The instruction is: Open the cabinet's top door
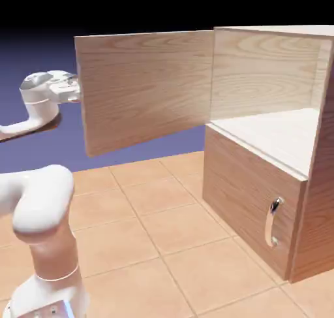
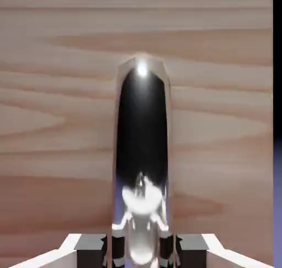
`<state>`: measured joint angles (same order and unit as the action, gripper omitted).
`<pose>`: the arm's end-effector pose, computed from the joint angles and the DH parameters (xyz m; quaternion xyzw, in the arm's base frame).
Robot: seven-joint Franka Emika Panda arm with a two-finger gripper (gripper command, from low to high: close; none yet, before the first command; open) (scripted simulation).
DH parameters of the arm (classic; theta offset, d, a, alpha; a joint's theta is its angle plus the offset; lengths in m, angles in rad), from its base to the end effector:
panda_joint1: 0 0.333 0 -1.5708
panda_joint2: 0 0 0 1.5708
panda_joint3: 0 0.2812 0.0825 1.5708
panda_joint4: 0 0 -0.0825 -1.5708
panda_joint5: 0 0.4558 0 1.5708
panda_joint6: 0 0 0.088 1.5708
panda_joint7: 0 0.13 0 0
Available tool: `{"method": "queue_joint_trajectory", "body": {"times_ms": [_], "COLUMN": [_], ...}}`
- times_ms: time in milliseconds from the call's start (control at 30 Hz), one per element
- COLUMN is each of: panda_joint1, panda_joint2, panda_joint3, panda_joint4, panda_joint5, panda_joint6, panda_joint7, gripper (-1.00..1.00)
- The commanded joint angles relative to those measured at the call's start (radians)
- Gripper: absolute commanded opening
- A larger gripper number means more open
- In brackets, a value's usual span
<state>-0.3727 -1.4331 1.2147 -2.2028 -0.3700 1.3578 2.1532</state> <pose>0.2400 0.3554 0.5338 0.3625 -0.6073 0.6855 0.1728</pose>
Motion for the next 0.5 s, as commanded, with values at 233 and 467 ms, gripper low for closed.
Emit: {"method": "queue_joint_trajectory", "body": {"times_ms": [233, 467], "panda_joint1": [-0.208, -0.388], "panda_joint2": [0.001, -0.003], "panda_joint3": [0.067, 0.103], "panda_joint4": [0.290, 0.543], "panda_joint5": [0.033, 0.039], "panda_joint6": [-0.221, -0.398], "panda_joint7": [-0.041, -0.088], "gripper": [-1.00, -1.00]}}
